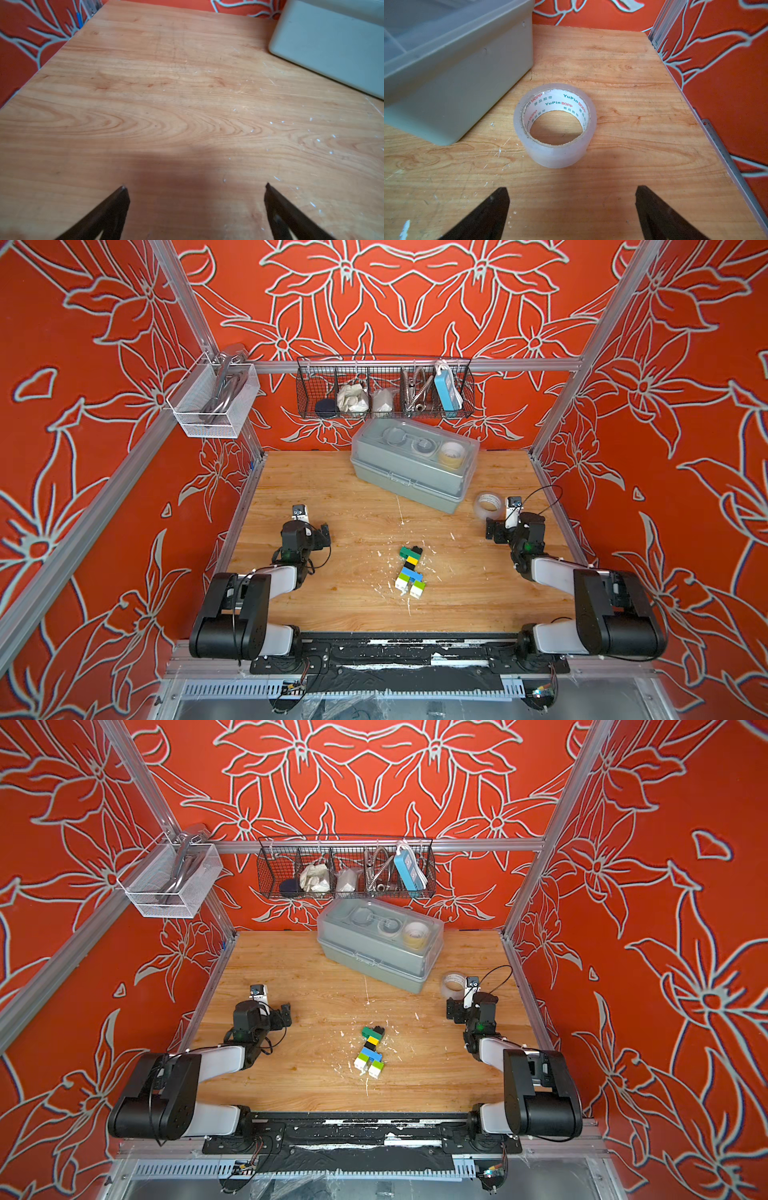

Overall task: Assemble a giraffe with lego
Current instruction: Reset both arms

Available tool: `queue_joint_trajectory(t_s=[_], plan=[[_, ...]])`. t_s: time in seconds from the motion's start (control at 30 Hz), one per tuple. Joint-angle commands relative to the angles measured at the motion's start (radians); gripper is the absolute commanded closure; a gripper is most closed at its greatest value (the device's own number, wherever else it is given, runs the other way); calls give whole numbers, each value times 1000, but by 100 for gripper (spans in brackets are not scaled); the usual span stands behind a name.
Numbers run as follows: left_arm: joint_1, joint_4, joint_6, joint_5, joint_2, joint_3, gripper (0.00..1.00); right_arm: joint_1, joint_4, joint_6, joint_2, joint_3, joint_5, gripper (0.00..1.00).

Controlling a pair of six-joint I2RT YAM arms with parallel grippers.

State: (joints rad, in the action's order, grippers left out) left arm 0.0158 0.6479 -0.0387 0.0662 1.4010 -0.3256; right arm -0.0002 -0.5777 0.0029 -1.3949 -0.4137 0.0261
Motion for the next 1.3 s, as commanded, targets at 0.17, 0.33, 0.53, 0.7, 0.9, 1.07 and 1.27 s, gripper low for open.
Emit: queue_joint_trajectory(t_s=[0.17, 0.33, 0.53, 0.7, 0.9, 1.07, 1.27], plan=[[-35, 133, 39, 64, 8, 19, 0, 23, -27, -18, -4, -12, -60, 0], [-34, 138, 39, 63, 7, 23, 0, 21, -34, -18, 5, -4, -60, 0], [-32, 141, 39, 60, 8, 24, 0, 23, -36, -19, 5, -4, -63, 0], [-32, 141, 39, 60, 8, 25, 0, 23, -34, -18, 2, -5, -62, 0], [-31, 140, 39, 59, 8, 23, 0, 23, -19, -18, -4, -17, -62, 0], [-31, 138, 39, 57, 8, 23, 0, 23, -26, -19, 2, -10, -62, 1], [-31, 139, 39, 57, 7, 22, 0, 23, -28, -18, 3, -8, -61, 0]])
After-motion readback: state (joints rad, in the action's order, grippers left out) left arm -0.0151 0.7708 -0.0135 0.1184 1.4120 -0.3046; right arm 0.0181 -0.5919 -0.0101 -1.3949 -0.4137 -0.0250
